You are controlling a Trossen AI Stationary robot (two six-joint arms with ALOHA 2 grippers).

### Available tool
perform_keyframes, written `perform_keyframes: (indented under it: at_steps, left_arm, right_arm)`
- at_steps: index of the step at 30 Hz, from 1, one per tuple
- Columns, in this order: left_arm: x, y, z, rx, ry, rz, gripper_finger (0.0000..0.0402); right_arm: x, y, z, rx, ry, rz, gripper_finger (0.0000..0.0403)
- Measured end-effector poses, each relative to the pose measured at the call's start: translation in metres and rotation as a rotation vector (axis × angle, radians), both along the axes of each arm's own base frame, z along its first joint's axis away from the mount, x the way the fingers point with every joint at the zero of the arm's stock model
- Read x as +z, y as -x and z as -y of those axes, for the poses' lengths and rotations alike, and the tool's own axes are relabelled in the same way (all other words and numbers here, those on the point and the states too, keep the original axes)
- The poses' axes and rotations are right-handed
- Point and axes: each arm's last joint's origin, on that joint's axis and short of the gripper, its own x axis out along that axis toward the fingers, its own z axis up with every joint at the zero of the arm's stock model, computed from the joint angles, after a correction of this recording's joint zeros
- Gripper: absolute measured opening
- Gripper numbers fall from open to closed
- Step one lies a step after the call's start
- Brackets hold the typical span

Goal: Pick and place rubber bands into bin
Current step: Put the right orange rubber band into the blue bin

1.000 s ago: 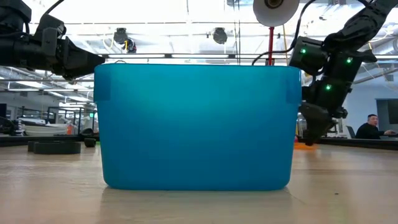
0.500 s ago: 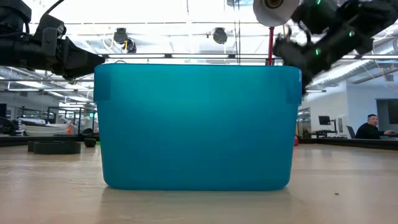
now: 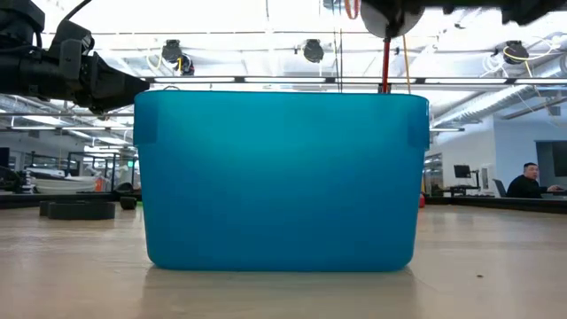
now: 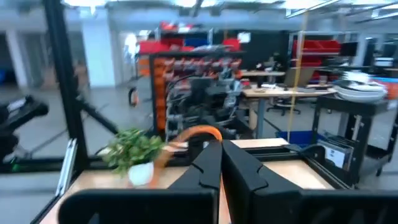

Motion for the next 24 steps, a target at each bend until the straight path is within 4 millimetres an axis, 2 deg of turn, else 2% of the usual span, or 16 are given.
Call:
perform_keyframes:
  at_steps: [6, 10, 13, 17, 20, 24]
  left_arm:
    - [0.0, 0.0, 0.0, 0.0, 0.0, 0.0, 0.0267]
    - [0.0, 0.0, 0.0, 0.0, 0.0, 0.001, 0.0267]
    - [0.0, 0.0, 0.0, 0.0, 0.0, 0.0, 0.0267]
    - [0.0, 0.0, 0.0, 0.0, 0.0, 0.0, 0.0267]
    - [0.0, 0.0, 0.0, 0.0, 0.0, -0.001, 0.0267]
    - [0.0, 0.0, 0.0, 0.0, 0.001, -0.001, 0.0267]
  right_arm:
    - [0.025, -0.04, -0.023, 0.053, 0.073, -0.23, 0.0]
    - [0.024, -0.075, -0.037, 0.075, 0.119, -0.379, 0.0]
    - [0.008, -0.098, -0.047, 0.1, 0.148, -0.499, 0.0]
    - [-0.023, -0.121, -0.058, 0.201, 0.126, -0.607, 0.0]
    - [-0.049, -0.131, -0.062, 0.228, 0.089, -0.679, 0.0]
    - [-0.074, -0.136, -0.063, 0.218, 0.05, -0.768, 0.0]
